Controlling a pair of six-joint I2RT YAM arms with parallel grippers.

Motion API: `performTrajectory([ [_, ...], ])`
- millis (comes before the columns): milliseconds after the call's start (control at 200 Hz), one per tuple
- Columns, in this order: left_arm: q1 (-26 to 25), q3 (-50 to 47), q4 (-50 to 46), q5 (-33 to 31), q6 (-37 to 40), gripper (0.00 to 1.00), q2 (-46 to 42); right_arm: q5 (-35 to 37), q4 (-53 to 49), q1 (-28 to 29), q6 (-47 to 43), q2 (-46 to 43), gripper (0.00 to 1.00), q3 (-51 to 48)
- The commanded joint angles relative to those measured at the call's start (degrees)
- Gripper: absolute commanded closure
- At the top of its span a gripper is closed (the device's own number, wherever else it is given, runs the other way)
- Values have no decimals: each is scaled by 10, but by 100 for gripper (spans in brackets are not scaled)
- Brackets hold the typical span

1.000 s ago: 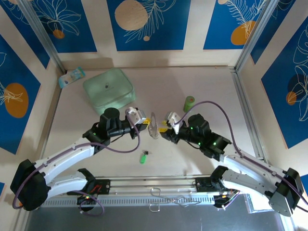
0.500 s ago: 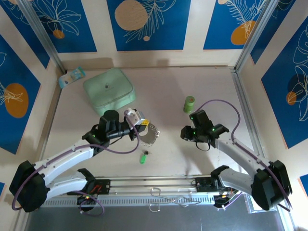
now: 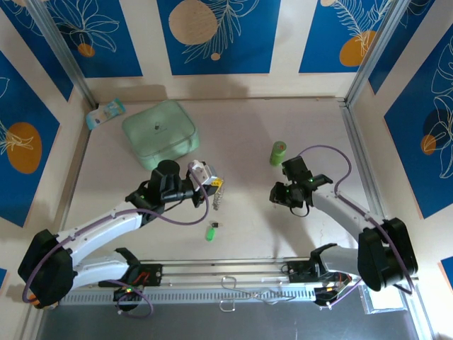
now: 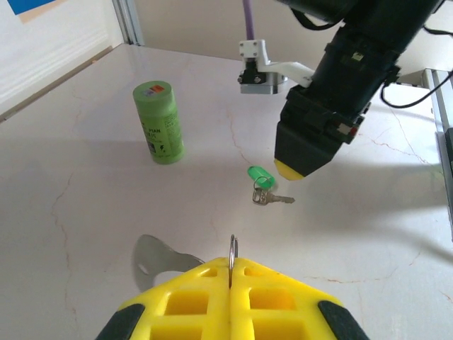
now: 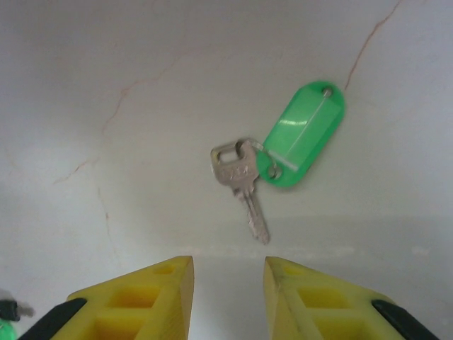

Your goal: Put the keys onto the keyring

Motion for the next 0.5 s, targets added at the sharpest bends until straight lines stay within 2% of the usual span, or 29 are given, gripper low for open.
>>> performTrajectory([
  [0,2,21,17,14,9,100,-3,-2,25,-17,-44,36,68,34],
  [70,2,21,15,9,13,100,-6,-19,33,-33,-53,59,67,46],
  [280,1,19,17,12,14,100,-4,-2,25,-35,-57,113,66,77],
  [495,2,12,29,-6,6,100,-8,3,28,-31,-35,127,67,74],
])
